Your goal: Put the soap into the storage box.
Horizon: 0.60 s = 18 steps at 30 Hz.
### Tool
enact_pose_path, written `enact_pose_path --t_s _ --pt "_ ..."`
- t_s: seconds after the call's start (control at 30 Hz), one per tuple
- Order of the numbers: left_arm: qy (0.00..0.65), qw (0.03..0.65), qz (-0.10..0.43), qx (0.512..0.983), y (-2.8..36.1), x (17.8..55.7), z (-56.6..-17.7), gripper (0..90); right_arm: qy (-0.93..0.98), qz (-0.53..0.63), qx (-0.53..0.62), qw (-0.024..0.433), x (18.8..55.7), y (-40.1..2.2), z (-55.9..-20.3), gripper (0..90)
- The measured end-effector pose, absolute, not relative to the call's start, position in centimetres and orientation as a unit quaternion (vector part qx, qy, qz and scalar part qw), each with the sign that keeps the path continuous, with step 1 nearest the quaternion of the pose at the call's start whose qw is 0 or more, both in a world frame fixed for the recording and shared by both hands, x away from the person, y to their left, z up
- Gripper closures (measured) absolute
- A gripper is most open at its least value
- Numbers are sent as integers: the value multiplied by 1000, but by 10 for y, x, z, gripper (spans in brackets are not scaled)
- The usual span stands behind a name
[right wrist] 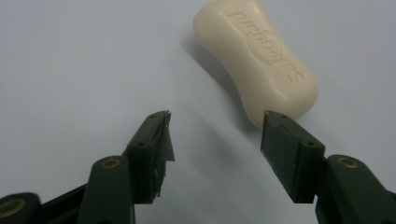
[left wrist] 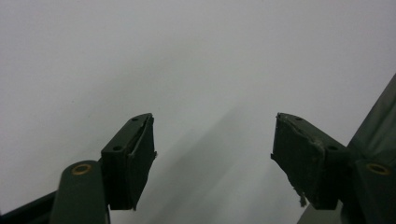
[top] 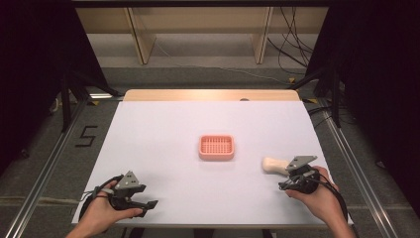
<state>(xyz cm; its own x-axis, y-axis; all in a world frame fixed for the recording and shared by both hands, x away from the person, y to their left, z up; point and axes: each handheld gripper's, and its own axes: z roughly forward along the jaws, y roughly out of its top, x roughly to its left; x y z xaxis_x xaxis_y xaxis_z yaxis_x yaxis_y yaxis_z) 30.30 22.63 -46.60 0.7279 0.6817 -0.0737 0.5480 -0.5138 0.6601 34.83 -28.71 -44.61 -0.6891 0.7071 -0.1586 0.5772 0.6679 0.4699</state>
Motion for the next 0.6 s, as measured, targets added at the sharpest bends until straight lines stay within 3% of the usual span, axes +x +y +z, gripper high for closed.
enact_pose_path --t_s 0.37,0.6 --pt "351 351 89 863 226 302 -468 296 953 88 248 149 391 -276 -426 360" --pt "351 352 89 863 227 303 -468 296 974 42 198 100 414 -269 -424 341"
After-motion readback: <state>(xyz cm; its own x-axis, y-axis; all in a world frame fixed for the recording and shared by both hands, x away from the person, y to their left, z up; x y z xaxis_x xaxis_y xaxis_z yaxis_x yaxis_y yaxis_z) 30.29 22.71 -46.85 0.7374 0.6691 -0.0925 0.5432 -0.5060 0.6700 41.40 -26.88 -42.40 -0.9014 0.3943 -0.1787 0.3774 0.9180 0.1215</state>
